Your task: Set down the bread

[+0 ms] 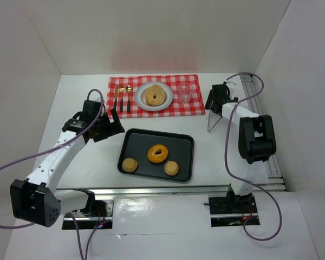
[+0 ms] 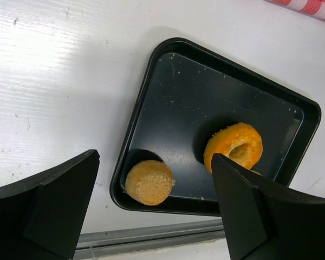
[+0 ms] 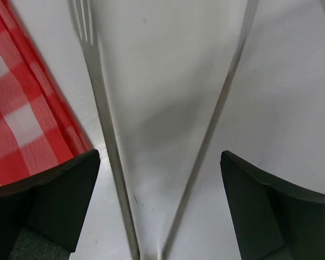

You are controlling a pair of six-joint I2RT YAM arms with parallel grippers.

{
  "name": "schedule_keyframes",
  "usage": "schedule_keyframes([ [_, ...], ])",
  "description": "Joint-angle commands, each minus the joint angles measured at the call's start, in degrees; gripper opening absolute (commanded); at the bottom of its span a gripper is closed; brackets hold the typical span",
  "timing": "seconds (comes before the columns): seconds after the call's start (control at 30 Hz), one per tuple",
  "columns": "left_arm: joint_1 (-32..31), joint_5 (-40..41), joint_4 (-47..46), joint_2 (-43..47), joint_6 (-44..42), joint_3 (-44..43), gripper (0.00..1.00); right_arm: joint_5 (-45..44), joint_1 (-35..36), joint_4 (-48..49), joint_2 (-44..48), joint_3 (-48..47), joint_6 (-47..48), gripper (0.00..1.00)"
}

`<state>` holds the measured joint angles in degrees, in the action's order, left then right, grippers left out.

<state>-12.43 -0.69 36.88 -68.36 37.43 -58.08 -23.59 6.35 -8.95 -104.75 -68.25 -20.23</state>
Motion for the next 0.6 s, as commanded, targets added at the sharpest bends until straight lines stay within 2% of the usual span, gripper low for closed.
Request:
schedule_keyframes([
  [0.0, 0.6, 0.1, 0.4, 0.3, -1.6, -2.7, 0.98, -4.0, -0.1, 3.1, -1.4, -8.8, -1.1, 1.00],
  [0.2, 0.6, 2.0, 2.0, 0.9, -2.9, -4.6, 1.00, -9.6, -0.1, -9.3, 5.0, -12.1, -7.2, 1.00],
  [0.3, 1.2, 3.8, 2.6, 1.5, -4.2, -5.1, 1.00, -10.2, -0.1, -16.8, 9.1, -10.7, -9.8, 1.00],
  [0.57, 2.2, 2.6, 2.6, 2.6, -5.3, -5.1, 1.00, -6.0, -0.1, -17.1, 22.2, 8.7, -11.8, 1.00],
])
